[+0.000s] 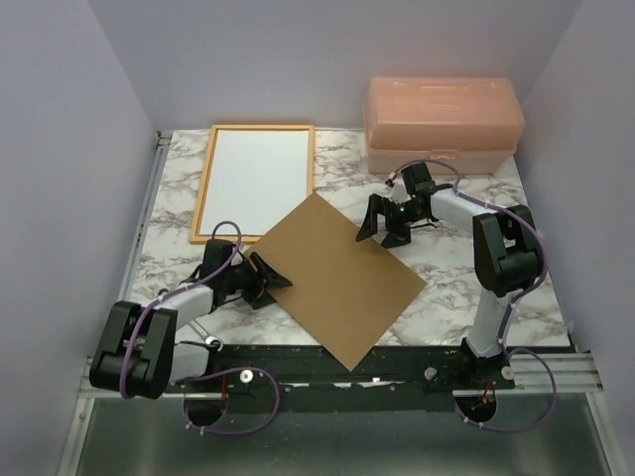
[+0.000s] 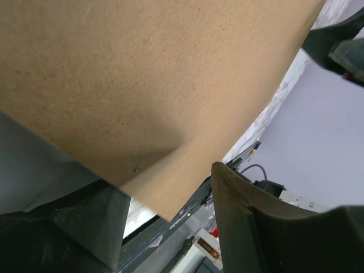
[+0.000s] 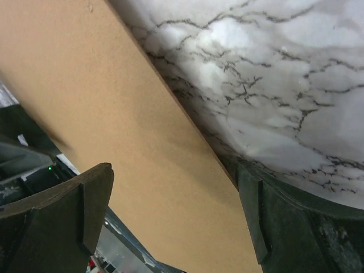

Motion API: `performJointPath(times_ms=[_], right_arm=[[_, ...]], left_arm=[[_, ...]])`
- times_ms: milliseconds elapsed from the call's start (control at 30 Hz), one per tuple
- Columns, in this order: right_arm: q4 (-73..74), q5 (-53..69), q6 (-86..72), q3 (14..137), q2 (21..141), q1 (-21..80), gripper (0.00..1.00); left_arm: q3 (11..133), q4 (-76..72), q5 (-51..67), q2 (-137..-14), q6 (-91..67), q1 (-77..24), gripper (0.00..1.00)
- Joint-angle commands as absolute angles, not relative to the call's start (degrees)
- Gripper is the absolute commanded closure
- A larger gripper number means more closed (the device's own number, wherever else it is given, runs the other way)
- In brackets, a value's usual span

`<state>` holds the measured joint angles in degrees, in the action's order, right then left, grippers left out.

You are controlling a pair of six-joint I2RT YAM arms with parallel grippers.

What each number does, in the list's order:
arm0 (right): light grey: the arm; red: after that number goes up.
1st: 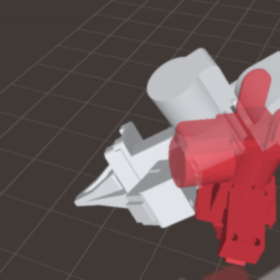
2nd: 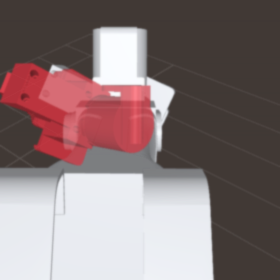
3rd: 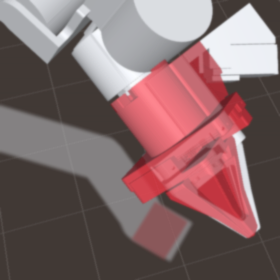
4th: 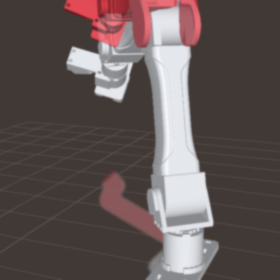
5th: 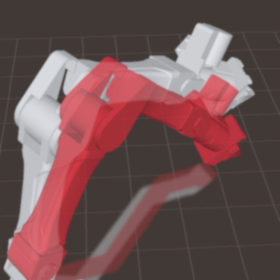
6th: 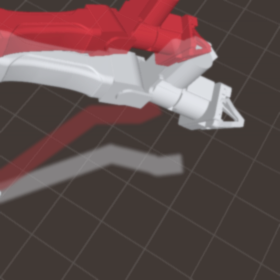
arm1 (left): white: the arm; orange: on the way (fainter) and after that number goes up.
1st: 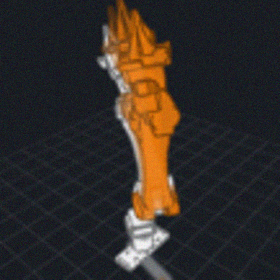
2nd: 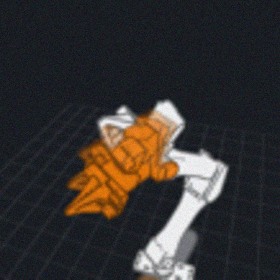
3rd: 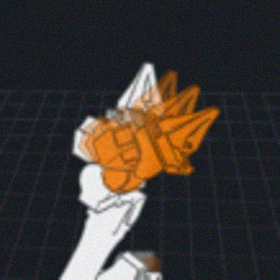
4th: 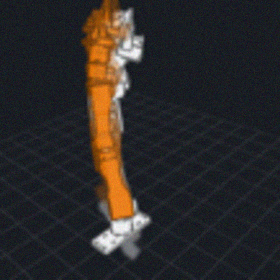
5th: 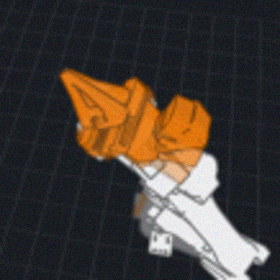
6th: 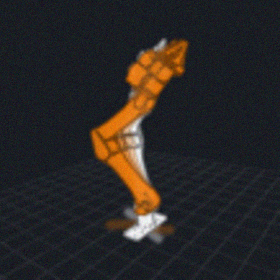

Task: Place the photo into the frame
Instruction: Pick up the photo frame item at the center of the board.

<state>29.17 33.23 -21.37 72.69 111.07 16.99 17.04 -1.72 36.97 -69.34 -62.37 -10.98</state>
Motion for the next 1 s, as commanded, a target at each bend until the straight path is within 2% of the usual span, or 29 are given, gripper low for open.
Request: performJointPath(times_ms=[0,367,633,767,967], right_arm=[[31.1,42.1,-21.6,65.1,109.9,18.0,0.04],[27.2,51.0,-28.3,60.3,97.2,17.9,0.12],[11.4,55.6,-43.5,55.3,90.3,17.5,0.13],[4.2,56.4,-49.3,52.0,88.5,17.5,0.14],[0.6,56.1,-51.0,49.1,87.2,17.5,0.15]], left_arm=[[21.7,-12.4,40.0,-75.9,-62.3,-11.6,0.44],[30.8,-6.7,42.3,-81.4,-56.3,-11.6,0.44],[30.2,-11.5,46.4,-81.0,-56.8,-11.5,0.45],[28.4,-18.5,49.5,-80.7,-60.0,-11.5,0.54],[26.0,-29.3,54.6,-78.4,-66.0,-11.6,0.75]])
